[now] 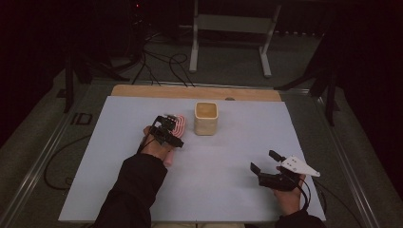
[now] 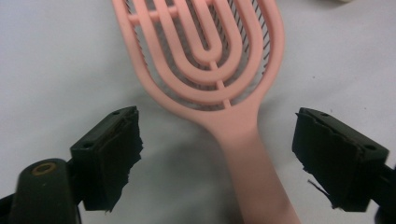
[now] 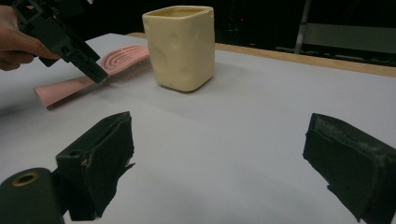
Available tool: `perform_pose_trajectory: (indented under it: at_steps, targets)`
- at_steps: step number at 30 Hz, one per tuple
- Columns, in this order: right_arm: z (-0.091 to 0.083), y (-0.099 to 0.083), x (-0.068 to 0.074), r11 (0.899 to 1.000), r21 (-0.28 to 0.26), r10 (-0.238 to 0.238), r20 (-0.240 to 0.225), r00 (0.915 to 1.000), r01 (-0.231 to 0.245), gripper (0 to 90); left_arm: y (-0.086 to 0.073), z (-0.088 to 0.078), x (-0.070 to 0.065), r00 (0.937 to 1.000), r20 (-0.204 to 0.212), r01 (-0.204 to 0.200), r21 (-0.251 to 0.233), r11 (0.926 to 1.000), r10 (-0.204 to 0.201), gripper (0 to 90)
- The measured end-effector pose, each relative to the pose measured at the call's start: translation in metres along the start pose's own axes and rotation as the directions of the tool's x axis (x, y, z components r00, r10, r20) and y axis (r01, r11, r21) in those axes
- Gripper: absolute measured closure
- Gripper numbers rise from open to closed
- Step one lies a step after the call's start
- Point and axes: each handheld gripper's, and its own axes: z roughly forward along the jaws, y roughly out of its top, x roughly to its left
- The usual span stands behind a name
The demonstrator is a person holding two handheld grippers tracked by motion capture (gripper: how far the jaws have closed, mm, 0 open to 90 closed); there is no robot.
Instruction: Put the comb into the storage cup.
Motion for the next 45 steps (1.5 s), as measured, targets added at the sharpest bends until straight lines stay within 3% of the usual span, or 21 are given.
perform_pose_trajectory:
  at_steps: [5,11,22,25,31,45]
  targets:
    - [0.000,0.000,0.000,1.000,0.003,-0.001,-0.001,1.0000,0.001,8.4,-0.001,0.004,0.002,0.9990,0.026,0.036,0.030,0.9989,-0.037,33.6]
    - [0.000,0.000,0.000,1.000,0.007,0.000,0.004,1.0000,0.000,8.4,0.000,0.008,0.003,0.9921,0.088,0.084,0.071,0.9939,-0.090,46.2]
    - [0.001,-0.001,0.000,1.000,0.012,-0.009,0.008,0.9999,0.009,8.4,0.001,0.008,0.007,0.9887,0.102,0.102,0.083,0.9914,-0.110,62.7]
    - [0.001,-0.001,0.000,1.000,0.015,-0.010,0.009,0.9999,0.010,8.4,0.001,0.008,0.009,0.9853,0.122,0.109,0.088,0.9901,-0.120,66.5]
    - [0.001,-0.001,-0.001,1.000,0.019,-0.005,0.011,0.9999,0.005,8.4,0.001,0.008,0.013,0.9768,0.160,0.129,0.095,0.9871,-0.143,68.1]
    - [0.000,-0.001,-0.004,1.000,0.011,0.014,0.009,0.9999,-0.014,8.4,0.000,0.005,0.016,0.9795,0.156,0.118,0.069,0.9907,-0.127,70.6]
